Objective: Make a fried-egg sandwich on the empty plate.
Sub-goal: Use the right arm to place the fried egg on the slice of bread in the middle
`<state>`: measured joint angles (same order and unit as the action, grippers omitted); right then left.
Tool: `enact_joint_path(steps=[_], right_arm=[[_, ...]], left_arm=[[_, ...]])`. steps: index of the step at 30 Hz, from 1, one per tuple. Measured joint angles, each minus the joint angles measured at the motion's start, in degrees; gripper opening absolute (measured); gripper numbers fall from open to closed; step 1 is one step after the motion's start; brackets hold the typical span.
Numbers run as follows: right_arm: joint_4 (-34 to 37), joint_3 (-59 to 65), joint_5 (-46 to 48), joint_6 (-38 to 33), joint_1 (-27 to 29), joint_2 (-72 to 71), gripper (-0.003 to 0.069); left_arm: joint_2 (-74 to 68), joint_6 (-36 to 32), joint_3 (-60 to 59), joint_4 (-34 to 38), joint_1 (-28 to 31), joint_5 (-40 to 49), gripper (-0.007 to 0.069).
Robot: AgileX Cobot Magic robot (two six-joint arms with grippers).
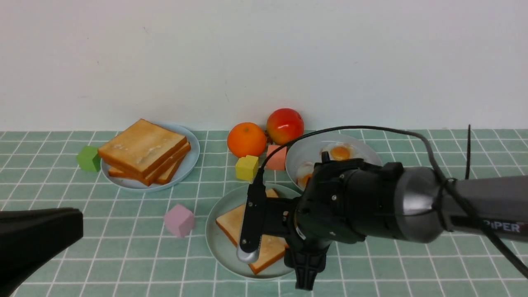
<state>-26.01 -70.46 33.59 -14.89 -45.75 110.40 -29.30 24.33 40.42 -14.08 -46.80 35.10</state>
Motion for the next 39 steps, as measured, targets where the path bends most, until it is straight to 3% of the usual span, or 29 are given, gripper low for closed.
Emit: enact_joint_path(steps=[16,32,39], right_arm=[[-4.0,0.0,-2.6,0.0,0.0,2.3,0.0432],[-7.9,0.0,-1.9,0.0,0.0,2.3,0.0064],[-7.9,0.0,-1.2,0.0,0.0,0.7,0.0046]], left_arm=[[0.0,-0.2,0.0,-0.1,0.0,-0.3,0.0011],[0.0,-0.2,0.0,-0.1,0.0,-0.4,0.0017],[0.0,-0.2,0.0,-0.1,0.0,-0.4,0.0018]])
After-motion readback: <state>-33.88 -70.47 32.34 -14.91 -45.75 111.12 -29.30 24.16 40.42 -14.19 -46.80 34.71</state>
